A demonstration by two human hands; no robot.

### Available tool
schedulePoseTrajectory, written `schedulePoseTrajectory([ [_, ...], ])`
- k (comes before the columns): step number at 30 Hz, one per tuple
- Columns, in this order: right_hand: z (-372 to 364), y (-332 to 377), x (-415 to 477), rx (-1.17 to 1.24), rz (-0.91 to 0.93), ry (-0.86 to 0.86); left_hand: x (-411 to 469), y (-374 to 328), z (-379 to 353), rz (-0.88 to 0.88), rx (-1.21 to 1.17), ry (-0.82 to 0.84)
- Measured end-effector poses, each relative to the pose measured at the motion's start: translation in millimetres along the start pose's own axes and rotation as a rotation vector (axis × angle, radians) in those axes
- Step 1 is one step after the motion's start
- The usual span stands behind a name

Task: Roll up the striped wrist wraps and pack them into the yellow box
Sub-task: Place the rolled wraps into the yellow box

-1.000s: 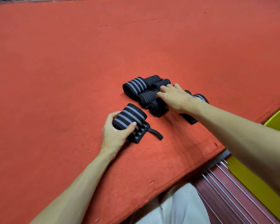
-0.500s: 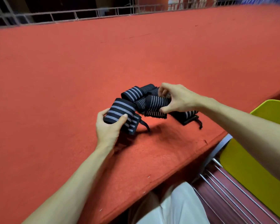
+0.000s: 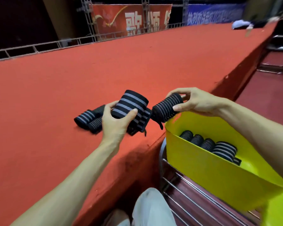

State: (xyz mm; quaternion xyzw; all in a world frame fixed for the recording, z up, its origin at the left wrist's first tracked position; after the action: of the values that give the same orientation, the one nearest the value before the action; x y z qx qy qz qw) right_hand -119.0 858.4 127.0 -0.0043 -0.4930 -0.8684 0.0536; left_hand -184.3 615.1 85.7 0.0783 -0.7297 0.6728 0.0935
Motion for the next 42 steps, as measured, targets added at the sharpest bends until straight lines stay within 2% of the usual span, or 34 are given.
schedulePoseTrajectory([
  [6,70.9,-85.5,-58.5,0.036,-0.250,-0.037,-27.1,-3.2,-124.2,-0.111,0.004,0.341],
  [12,87.8,-163.4,-97.1,-0.099,-0.469,-0.044,-33.1,8.5,-196.9,-0.165,0.154,0.544],
  [16,86.9,-208.0,-116.8,-0.472,-0.691,0.220,-41.2,24.2,-225.3,-0.207,0.272,0.687],
  [20,78.6,-248.5,-133.3,-0.695,-0.944,0.487,-44.5,29.7,-226.0,-0.201,0.293,0.726],
  [23,71.3,-271.5,-137.8,-0.782,-1.036,0.529,-41.8,30.5,-221.3,-0.192,0.284,0.718],
  [28,70.7,-286.6,-140.1,-0.809,-1.108,0.508,-37.3,29.9,-215.7,-0.177,0.264,0.692],
  [34,69.2,-289.9,-146.1,-0.791,-1.093,0.456,-38.2,26.7,-214.8,-0.183,0.255,0.677],
  [39,68.2,-247.9,-135.1,-1.118,-0.931,0.458,-37.8,23.2,-212.3,-0.156,0.233,0.649],
  [42,65.6,-218.9,-120.1,-1.212,-0.819,0.414,-36.6,16.5,-205.9,-0.133,0.202,0.616],
])
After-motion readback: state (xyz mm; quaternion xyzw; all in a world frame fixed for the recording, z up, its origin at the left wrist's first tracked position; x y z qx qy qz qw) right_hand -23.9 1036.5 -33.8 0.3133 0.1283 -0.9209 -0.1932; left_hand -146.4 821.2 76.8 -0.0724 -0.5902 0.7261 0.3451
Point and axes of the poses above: each hand's wrist, its own x-axis towards the middle knuckle, its own z-axis out of the back of the hand, y = z × x, the point moved 9 cm from there along x, towards the middle knuckle, and after that the axes turned 12 degrees about -x, right-handed, at the moved point
